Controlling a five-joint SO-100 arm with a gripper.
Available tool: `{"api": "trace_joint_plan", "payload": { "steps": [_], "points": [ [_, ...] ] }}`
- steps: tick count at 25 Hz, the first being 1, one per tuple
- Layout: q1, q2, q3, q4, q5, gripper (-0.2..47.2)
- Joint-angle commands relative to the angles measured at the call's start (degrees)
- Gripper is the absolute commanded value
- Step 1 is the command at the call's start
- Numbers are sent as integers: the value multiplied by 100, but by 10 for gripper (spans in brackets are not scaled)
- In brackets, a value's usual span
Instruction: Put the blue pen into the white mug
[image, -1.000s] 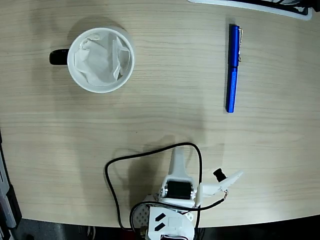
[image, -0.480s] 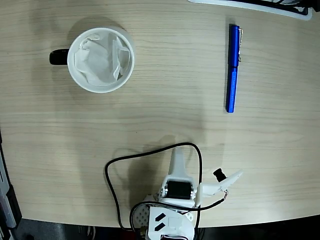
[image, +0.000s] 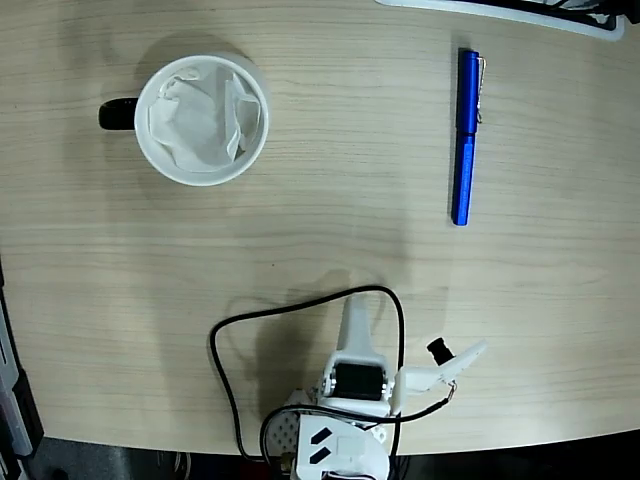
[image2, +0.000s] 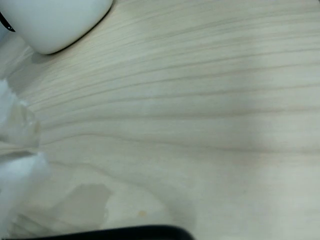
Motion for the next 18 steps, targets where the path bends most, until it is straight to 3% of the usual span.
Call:
{"api": "trace_joint_plan", "payload": {
  "steps": [1, 8, 18],
  "points": [
    [123, 141, -290, -9, -79, 1],
    [158, -536, -914, -246, -79, 1],
    [255, -2716, -2953, -325, -105, 1]
  ]
}}
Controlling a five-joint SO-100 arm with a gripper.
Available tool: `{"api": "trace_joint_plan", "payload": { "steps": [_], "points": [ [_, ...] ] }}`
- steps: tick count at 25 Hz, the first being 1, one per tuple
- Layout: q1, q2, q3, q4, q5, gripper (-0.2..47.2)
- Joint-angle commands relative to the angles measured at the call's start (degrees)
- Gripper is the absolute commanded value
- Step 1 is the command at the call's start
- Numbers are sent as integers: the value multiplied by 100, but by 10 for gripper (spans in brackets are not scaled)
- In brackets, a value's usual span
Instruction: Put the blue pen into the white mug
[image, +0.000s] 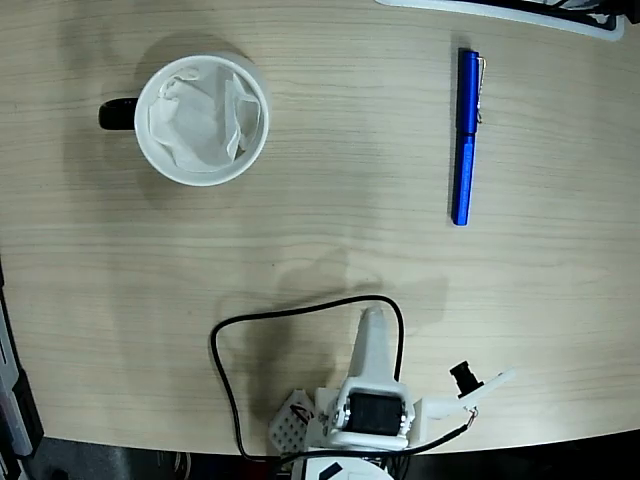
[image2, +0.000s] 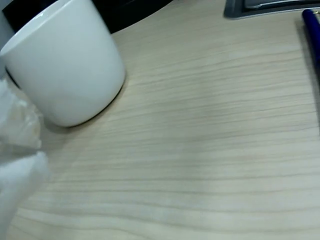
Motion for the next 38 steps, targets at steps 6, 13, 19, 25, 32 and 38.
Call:
{"api": "trace_joint_plan", "payload": {
  "steps": [6, 13, 19, 25, 32, 38],
  "points": [
    [167, -1942, -2083, 369, -334, 1],
    [202, -3463, -3533, 1090, -1354, 1],
    [439, -4298, -4271, 1397, -2276, 1],
    [492, -5150, -5563, 2285, -2979, 1],
    [642, -5836, -6530, 2892, -3683, 1],
    [879, -6337, -6908, 2962, -4720, 1]
  ]
}}
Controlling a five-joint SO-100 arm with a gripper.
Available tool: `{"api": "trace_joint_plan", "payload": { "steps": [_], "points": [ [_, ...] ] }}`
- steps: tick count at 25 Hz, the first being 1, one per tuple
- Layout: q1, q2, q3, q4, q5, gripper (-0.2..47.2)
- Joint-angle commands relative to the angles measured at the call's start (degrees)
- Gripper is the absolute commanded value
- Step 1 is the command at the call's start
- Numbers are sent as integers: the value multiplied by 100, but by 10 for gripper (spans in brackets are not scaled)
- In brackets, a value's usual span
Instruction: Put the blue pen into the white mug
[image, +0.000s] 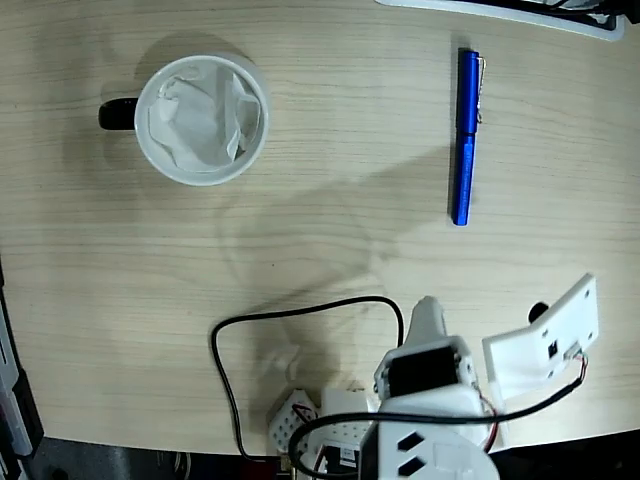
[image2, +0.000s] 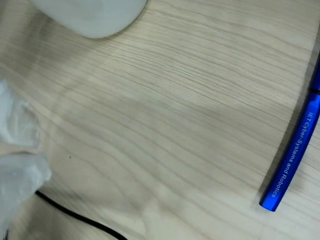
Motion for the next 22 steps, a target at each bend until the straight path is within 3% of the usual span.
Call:
{"api": "trace_joint_plan", "payload": {
  "steps": [1, 16, 19, 22],
  "points": [
    [193, -158, -396, 123, -826, 1],
    [264, -1477, -1617, -413, -3727, 4],
    [290, -1688, -1688, -773, -3911, 86],
    [299, -1881, -1688, -844, -4482, 93]
  ]
}}
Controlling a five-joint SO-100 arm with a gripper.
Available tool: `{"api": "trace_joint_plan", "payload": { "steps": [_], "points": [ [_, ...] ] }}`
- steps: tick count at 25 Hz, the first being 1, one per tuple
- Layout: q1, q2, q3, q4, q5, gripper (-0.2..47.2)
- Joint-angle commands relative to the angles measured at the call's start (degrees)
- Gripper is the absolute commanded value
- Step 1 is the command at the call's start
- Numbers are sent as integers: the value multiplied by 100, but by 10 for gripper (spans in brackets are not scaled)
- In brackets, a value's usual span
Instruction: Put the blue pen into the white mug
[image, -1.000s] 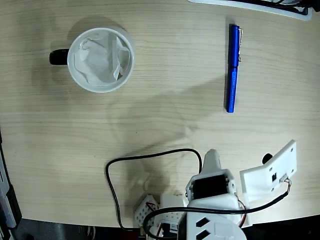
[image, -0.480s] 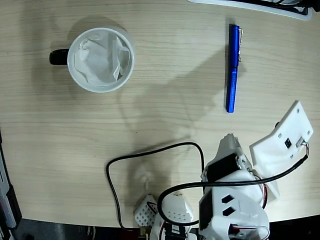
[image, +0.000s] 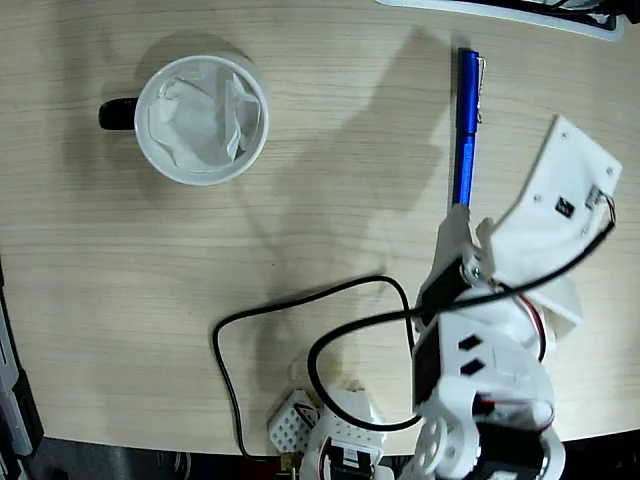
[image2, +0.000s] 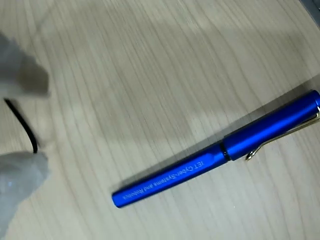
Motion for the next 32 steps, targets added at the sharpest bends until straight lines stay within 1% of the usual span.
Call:
{"api": "trace_joint_plan", "payload": {
  "steps": [1, 7, 10, 13, 20, 25, 32],
  "points": [
    [62, -35, -185, -149, -431, 96],
    [202, -431, -185, -932, -870, 140],
    [316, -642, -185, -1485, -1310, 142],
    [422, -932, -211, -1758, -1863, 142],
    [510, -1872, -809, -1696, -1969, 148],
    [457, -2663, -1731, -993, -1969, 149],
    [378, -3586, -2812, -747, -1969, 162]
  ]
}}
